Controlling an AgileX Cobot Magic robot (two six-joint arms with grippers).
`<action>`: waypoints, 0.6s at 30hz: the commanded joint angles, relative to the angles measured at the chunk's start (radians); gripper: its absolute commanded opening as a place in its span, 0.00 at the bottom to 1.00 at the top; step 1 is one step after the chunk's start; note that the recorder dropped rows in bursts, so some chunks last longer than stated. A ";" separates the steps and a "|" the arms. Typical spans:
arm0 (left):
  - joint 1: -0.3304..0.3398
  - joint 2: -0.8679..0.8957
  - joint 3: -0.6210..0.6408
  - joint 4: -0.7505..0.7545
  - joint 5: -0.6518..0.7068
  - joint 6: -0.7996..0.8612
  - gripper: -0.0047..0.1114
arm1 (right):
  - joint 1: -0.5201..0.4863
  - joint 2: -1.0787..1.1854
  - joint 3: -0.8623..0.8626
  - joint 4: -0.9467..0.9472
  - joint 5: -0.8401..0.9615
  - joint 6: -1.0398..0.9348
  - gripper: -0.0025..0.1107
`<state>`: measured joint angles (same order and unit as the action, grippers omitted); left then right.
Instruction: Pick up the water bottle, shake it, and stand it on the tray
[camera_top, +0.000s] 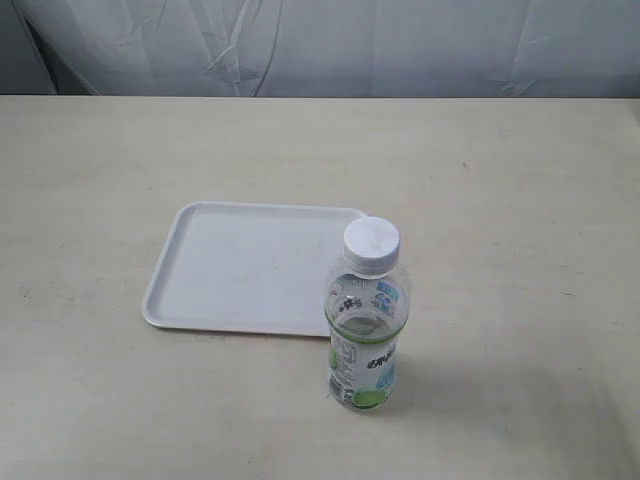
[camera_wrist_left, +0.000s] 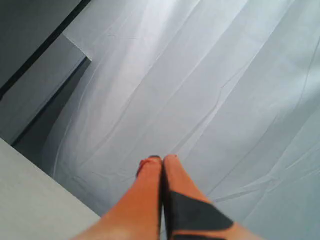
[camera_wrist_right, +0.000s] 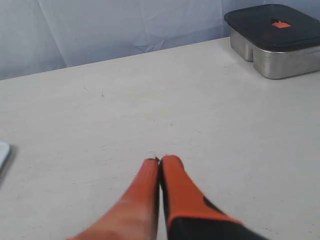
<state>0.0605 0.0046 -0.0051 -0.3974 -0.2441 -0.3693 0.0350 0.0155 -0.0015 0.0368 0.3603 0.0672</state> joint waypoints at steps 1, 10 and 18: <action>0.005 -0.005 0.005 -0.011 -0.022 -0.219 0.04 | -0.005 -0.005 0.001 0.000 -0.006 -0.004 0.06; -0.034 0.165 -0.188 1.047 -0.218 -0.994 0.04 | -0.005 -0.005 0.001 0.000 -0.006 -0.004 0.06; -0.034 0.642 -0.466 1.342 -0.604 -0.840 0.04 | -0.005 -0.005 0.001 0.000 -0.006 -0.004 0.06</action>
<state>0.0326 0.5016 -0.3716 0.8488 -0.6982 -1.2942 0.0350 0.0155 -0.0015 0.0368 0.3603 0.0672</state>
